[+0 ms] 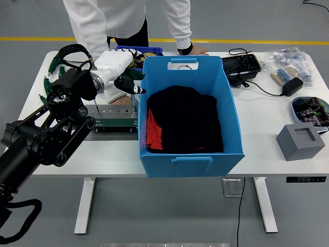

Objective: Lift tool from toolbox,place it in box,lift tool from toolbox,place it in box

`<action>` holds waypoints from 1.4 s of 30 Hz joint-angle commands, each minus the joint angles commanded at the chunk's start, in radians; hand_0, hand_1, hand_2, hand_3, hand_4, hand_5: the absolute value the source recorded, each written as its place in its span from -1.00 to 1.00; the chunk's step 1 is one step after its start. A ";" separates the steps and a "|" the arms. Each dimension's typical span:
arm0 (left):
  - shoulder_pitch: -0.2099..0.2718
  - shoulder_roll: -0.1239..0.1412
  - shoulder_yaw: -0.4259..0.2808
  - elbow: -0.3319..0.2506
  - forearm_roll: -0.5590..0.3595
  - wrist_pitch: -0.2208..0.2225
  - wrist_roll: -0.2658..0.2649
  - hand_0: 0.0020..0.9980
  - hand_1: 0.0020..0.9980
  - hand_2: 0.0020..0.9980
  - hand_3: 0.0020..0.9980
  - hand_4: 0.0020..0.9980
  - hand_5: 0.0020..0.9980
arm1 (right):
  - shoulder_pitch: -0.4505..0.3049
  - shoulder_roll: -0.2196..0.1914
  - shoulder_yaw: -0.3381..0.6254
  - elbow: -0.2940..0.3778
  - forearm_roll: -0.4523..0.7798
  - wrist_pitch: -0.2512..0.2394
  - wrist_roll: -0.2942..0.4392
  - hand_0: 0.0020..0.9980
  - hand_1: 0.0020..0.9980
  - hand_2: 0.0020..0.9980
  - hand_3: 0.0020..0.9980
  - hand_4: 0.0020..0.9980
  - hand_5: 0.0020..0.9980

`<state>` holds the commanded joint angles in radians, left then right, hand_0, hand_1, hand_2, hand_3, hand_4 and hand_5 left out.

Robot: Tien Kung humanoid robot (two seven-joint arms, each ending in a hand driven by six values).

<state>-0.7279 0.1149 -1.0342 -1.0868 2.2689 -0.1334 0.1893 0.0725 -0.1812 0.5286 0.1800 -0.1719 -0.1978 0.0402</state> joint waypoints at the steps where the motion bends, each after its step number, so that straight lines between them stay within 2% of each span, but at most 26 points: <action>1: -0.004 0.000 0.004 0.008 0.000 0.008 0.004 0.52 0.51 0.59 0.53 1.00 -0.13 | 0.000 0.000 -0.002 0.000 0.003 0.000 0.000 0.37 0.34 0.47 0.16 0.56 0.40; 2: -0.005 0.000 0.005 0.012 0.000 0.011 0.006 0.52 0.51 0.59 0.53 1.00 -0.13 | 0.000 0.000 -0.003 0.000 0.004 0.000 0.001 0.37 0.34 0.47 0.16 0.56 0.40; 3: -0.007 0.001 0.007 0.015 0.000 0.014 0.008 0.33 0.28 0.34 0.37 1.00 -0.10 | 0.000 0.000 -0.003 0.000 0.005 0.000 0.001 0.37 0.34 0.47 0.16 0.56 0.40; 8: -0.011 0.003 0.013 0.033 0.000 0.015 0.024 0.33 0.28 0.34 0.37 1.00 -0.10 | 0.000 -0.001 -0.004 0.000 0.006 0.000 0.001 0.37 0.34 0.47 0.16 0.56 0.40; 9: -0.010 0.004 0.014 0.036 0.000 0.016 0.027 0.17 0.17 0.22 0.32 1.00 -0.07 | 0.001 -0.001 -0.004 0.000 0.008 0.000 0.001 0.37 0.34 0.47 0.16 0.56 0.40; 14: -0.014 0.002 0.022 0.057 0.000 0.025 0.039 0.17 0.17 0.22 0.32 1.00 -0.07 | 0.002 -0.001 -0.010 0.000 0.017 0.001 0.003 0.37 0.34 0.47 0.16 0.56 0.40; 15: -0.015 0.002 0.023 0.060 0.000 0.026 0.040 0.07 0.08 0.09 0.23 1.00 -0.05 | 0.003 -0.001 -0.010 0.000 0.018 0.001 0.004 0.37 0.34 0.47 0.16 0.56 0.40; 20: -0.024 0.003 0.027 0.072 0.000 0.022 0.047 0.07 0.08 0.09 0.23 1.00 -0.05 | 0.005 -0.002 -0.012 0.000 0.023 0.001 0.005 0.37 0.34 0.47 0.16 0.56 0.40; 21: -0.026 0.003 0.029 0.074 0.000 0.020 0.048 -0.01 -0.06 -0.03 0.12 1.00 -0.03 | 0.006 -0.003 -0.013 0.000 0.024 0.001 0.006 0.37 0.34 0.47 0.16 0.56 0.40; 26: -0.042 0.004 0.043 0.084 0.000 0.016 0.052 -0.01 -0.06 -0.03 0.12 1.00 -0.03 | 0.007 -0.004 -0.012 0.000 0.027 0.002 0.007 0.37 0.34 0.47 0.16 0.56 0.40; 27: -0.044 0.004 0.045 0.086 0.000 0.015 0.053 -0.04 -0.19 -0.20 -0.04 1.00 -0.03 | 0.007 -0.004 -0.012 0.000 0.028 0.002 0.008 0.37 0.34 0.47 0.16 0.56 0.40; 32: -0.046 0.006 0.052 0.084 0.000 0.013 0.056 -0.04 -0.19 -0.20 -0.04 1.00 -0.03 | 0.008 -0.005 -0.003 0.000 0.021 0.002 0.008 0.37 0.34 0.47 0.16 0.56 0.40; 33: -0.046 0.007 0.053 0.085 0.000 0.011 0.058 -0.02 -0.32 -0.36 -0.16 1.00 -0.02 | 0.008 -0.005 -0.001 0.000 0.019 0.002 0.008 0.37 0.34 0.47 0.16 0.56 0.40; 38: -0.045 0.007 0.059 0.086 0.000 -0.004 0.067 -0.02 -0.32 -0.36 -0.16 1.00 -0.02 | 0.008 -0.005 0.003 0.000 0.017 0.002 0.008 0.37 0.34 0.47 0.16 0.56 0.40; 39: -0.046 0.007 0.059 0.087 0.000 -0.008 0.070 -0.04 -0.35 -0.41 -0.23 1.00 -0.02 | 0.008 -0.005 0.003 0.000 0.017 0.002 0.008 0.37 0.34 0.47 0.16 0.56 0.40; 42: -0.047 0.008 0.060 0.089 0.000 -0.013 0.075 -0.04 -0.35 -0.41 -0.23 1.00 -0.02 | 0.008 -0.006 0.004 0.000 0.016 0.002 0.008 0.37 0.34 0.47 0.16 0.56 0.40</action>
<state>-0.7749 0.1227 -0.9746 -0.9978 2.2689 -0.1460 0.2640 0.0810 -0.1867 0.5321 0.1800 -0.1560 -0.1963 0.0487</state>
